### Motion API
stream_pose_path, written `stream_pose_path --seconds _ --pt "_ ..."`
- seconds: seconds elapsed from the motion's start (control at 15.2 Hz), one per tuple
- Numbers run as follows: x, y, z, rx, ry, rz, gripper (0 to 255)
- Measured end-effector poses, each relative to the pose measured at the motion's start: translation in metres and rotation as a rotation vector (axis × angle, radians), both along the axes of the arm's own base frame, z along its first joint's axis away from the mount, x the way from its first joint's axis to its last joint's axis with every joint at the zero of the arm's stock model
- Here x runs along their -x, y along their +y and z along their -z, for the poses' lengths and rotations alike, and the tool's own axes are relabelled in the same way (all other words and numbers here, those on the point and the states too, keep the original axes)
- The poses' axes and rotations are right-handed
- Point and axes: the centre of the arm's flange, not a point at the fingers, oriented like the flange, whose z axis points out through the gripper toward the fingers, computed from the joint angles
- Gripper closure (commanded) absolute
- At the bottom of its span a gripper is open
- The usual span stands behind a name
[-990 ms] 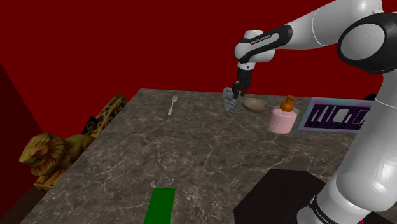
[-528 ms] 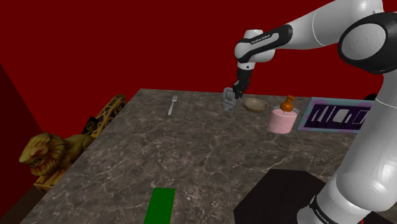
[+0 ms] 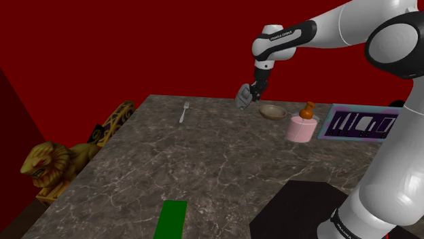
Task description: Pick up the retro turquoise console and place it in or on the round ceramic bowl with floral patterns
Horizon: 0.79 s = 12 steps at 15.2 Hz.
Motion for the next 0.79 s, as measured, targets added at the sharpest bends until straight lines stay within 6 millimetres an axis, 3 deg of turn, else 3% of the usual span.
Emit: stream_pose_path --seconds 0.79 --pt "0.0 -0.001 -0.063 0.0 0.0 0.0 255"
